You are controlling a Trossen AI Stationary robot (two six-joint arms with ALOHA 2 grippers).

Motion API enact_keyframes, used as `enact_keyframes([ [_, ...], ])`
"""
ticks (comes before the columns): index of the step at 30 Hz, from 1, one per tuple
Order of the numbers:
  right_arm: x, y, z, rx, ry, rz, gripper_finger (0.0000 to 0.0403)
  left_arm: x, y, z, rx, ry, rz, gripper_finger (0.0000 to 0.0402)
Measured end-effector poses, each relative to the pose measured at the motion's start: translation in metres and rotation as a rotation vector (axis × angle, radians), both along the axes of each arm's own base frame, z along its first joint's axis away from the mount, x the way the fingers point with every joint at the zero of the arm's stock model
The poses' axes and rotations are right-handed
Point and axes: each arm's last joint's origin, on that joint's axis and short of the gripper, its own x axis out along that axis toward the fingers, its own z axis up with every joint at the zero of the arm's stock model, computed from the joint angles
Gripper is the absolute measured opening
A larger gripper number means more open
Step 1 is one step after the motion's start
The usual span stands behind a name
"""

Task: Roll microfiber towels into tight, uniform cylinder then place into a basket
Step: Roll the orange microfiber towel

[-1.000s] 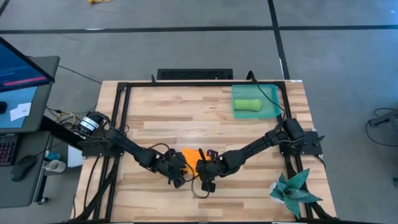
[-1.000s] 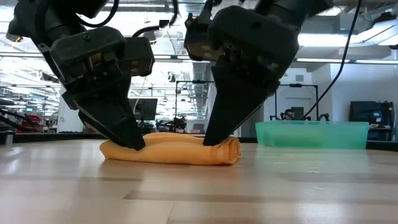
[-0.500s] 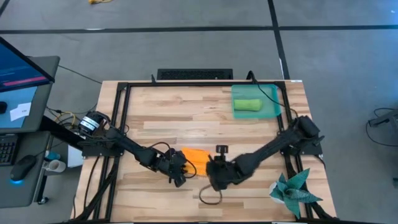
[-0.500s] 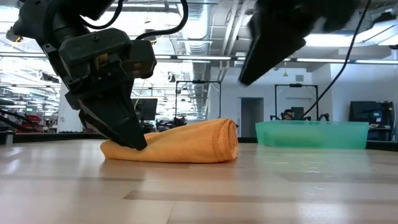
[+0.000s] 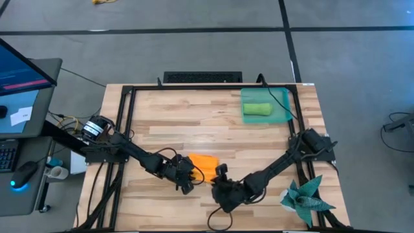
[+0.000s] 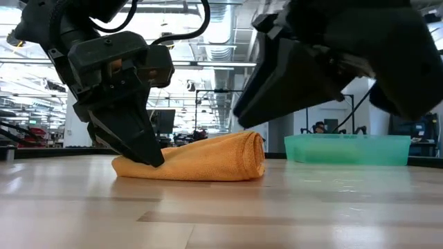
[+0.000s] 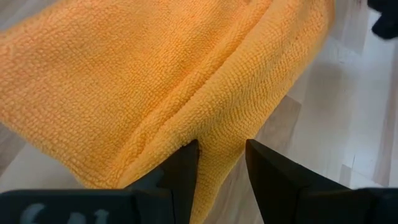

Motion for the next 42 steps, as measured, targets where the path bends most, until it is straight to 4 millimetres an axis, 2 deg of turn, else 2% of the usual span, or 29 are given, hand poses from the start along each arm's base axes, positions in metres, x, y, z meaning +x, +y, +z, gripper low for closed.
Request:
enact_keyframes([
  [8, 0.010, -0.003, -0.006, 0.033, 0.025, 0.020, 0.0173, 0.000, 0.000, 0.000, 0.003, 0.001, -0.005, 0.0135],
  [15, 0.017, -0.018, -0.008, 0.065, 0.067, 0.008, 0.0215, 0.000, 0.000, 0.000, 0.029, -0.004, -0.044, 0.0135],
  [25, 0.014, -0.036, -0.024, 0.152, 0.144, -0.049, 0.0213, 0.001, -0.001, 0.000, 0.030, -0.014, -0.051, 0.0135],
  [32, 0.021, -0.044, -0.041, 0.206, 0.167, -0.112, 0.0209, 0.002, -0.001, 0.002, 0.072, -0.028, -0.120, 0.0135],
  [37, 0.024, -0.051, -0.043, 0.291, 0.190, -0.165, 0.0207, -0.002, -0.010, 0.011, 0.187, -0.058, -0.253, 0.0135],
  [42, 0.024, -0.052, -0.043, 0.298, 0.194, -0.163, 0.0197, -0.013, -0.023, 0.028, 0.347, -0.107, -0.390, 0.0135],
])
